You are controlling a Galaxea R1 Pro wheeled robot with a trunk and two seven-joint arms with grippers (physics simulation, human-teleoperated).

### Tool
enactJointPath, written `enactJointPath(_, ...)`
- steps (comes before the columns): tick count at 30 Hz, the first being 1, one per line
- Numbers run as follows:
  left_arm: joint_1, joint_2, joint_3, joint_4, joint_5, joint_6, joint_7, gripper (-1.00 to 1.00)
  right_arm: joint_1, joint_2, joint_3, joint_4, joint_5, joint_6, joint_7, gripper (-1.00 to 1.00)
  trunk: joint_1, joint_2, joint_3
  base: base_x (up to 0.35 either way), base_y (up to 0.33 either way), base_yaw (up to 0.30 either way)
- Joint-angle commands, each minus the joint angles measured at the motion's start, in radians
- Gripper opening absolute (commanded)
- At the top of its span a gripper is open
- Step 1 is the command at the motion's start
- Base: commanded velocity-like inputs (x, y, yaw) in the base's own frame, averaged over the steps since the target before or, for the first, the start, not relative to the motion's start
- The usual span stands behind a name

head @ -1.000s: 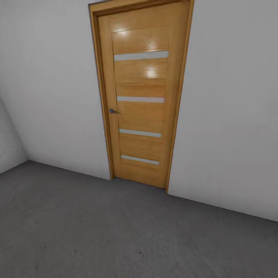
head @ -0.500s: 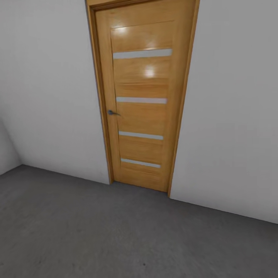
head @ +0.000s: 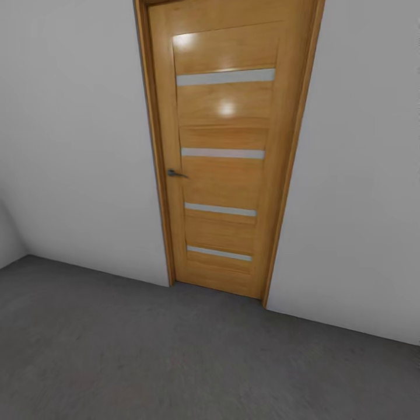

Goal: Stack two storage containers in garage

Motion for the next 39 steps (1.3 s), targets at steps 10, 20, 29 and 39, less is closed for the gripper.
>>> enactJointPath(10, 0.000, 0.000, 0.001, -0.001, 0.000, -0.002, 0.000, 1.00, 0.000, 0.000, 0.000, 0.000, 0.000, -0.001, 0.000, 1.00, 0.000, 0.000, -0.001, 0.050, 0.034, -0.226)
enactJointPath(20, 0.000, 0.000, 0.001, -0.001, 0.000, -0.002, 0.000, 1.00, 0.000, 0.000, 0.000, 0.000, 0.000, -0.001, 0.000, 1.00, 0.000, 0.000, -0.001, 0.003, 0.002, -0.260)
enactJointPath(29, 0.000, 0.000, 0.001, -0.001, 0.000, -0.002, 0.000, 1.00, 0.000, 0.000, 0.000, 0.000, 0.000, -0.001, 0.000, 1.00, 0.000, 0.000, -0.001, 0.000, 0.000, -0.144)
enactJointPath(39, 0.000, 0.000, 0.001, -0.002, 0.000, -0.002, 0.000, 1.00, 0.000, 0.000, 0.001, 0.000, 0.000, -0.001, 0.000, 1.00, 0.000, 0.000, -0.001, 0.000, 0.000, -0.013)
